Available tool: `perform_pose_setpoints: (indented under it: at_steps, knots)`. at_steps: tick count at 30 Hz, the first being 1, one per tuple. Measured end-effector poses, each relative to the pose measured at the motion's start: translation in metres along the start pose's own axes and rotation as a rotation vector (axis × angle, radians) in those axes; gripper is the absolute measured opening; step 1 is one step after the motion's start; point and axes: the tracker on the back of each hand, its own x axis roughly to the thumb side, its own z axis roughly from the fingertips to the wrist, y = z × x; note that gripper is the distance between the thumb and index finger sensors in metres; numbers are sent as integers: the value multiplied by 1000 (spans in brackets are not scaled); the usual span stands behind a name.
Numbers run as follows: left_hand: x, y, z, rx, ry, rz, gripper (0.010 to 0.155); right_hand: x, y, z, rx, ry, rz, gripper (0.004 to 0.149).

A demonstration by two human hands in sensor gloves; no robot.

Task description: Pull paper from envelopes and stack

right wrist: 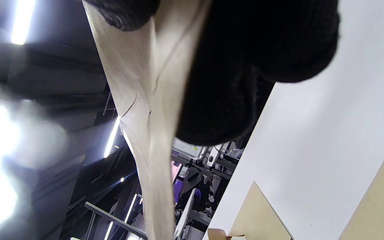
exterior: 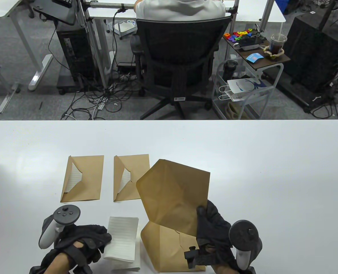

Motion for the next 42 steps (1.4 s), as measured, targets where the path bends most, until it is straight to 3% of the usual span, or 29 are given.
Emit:
perform_pose_setpoints:
  at_steps: [9,16,19,21,24,26,35,42]
  knots:
    - [1,-14,-7,59,90,-102,48,-1,-3,-1,5,21,-4,46]
    - [0,-1,7,143,61,-114,63,-2,-6,-2,3,42,-4,46]
    - [4,14,23,334,-82,-101,67,-2,-7,-2,2,49,-2,46]
    - [9,21,39,564,-191,-139,76,-2,-8,-3,12,61,4,46]
    - [18,29,61,909,-265,-511,93,0,-12,-6,61,99,11,46]
    - [21,29,69,1001,-233,-691,99,0,-16,-8,84,123,5,47]
    - [14,27,55,904,-161,-712,106,-20,-25,-8,218,275,-26,47]
    - [11,30,53,905,-157,-701,106,-39,-16,4,273,409,11,48]
